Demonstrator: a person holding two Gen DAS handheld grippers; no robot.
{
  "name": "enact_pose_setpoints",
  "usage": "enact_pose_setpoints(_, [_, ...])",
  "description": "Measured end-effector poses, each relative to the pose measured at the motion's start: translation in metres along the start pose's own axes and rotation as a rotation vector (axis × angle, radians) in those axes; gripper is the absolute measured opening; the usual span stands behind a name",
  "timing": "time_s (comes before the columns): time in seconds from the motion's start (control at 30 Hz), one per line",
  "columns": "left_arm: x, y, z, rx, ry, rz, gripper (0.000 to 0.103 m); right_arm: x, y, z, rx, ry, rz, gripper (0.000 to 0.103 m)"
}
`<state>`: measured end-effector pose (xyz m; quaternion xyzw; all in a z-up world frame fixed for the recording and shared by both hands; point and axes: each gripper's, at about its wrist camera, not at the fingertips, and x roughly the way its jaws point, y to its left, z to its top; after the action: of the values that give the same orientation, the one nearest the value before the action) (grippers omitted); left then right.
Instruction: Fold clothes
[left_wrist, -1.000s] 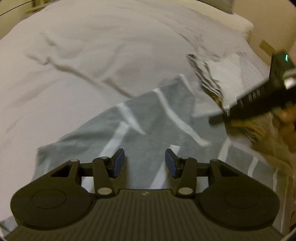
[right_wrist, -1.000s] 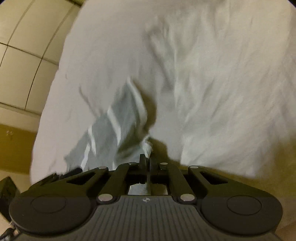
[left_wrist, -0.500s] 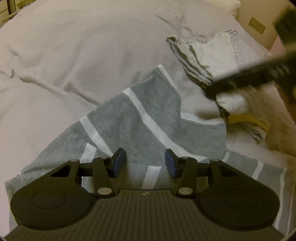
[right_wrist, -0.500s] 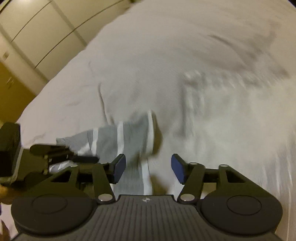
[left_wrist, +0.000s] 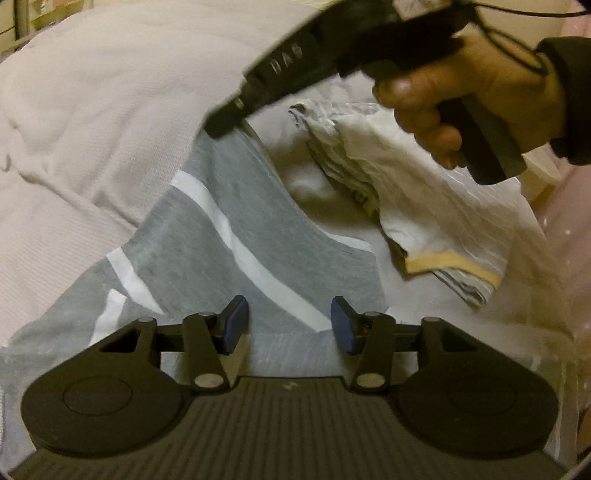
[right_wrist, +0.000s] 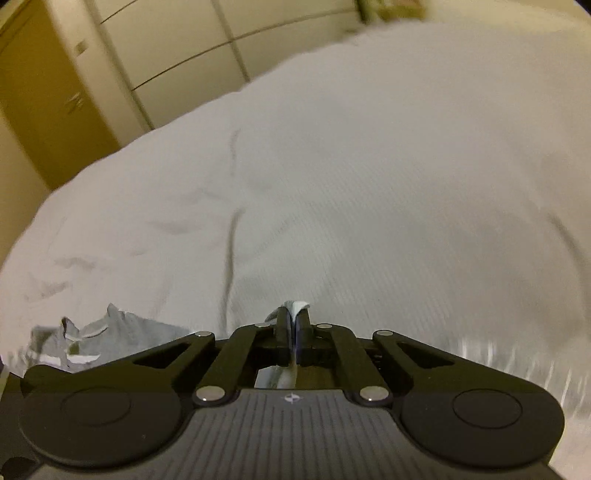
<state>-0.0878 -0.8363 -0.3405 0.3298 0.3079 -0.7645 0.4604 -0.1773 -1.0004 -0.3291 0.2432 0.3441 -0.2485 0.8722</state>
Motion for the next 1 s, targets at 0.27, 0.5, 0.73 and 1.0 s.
enact_pose_setpoints(0.27, [0.011,0.001,0.006,-0.03,0.028,-0.004,0.046,-0.029,-0.019,-0.025,0.193,-0.04,-0.106,0.028])
enact_pose_setpoints(0.5, [0.0,0.023,-0.008,-0.136,0.04,0.123,0.046,-0.051,0.019,-0.101,0.207,0.111,-0.036,0.027])
enact_pose_setpoints(0.73, [-0.009,0.04,-0.007,-0.177,0.014,0.17,0.045,-0.061,0.022,-0.143,0.492,0.128,-0.015,0.029])
enact_pose_setpoints(1.0, [0.006,0.047,0.018,-0.102,-0.005,0.155,0.045,-0.045,-0.007,-0.133,0.742,0.037,0.026,0.005])
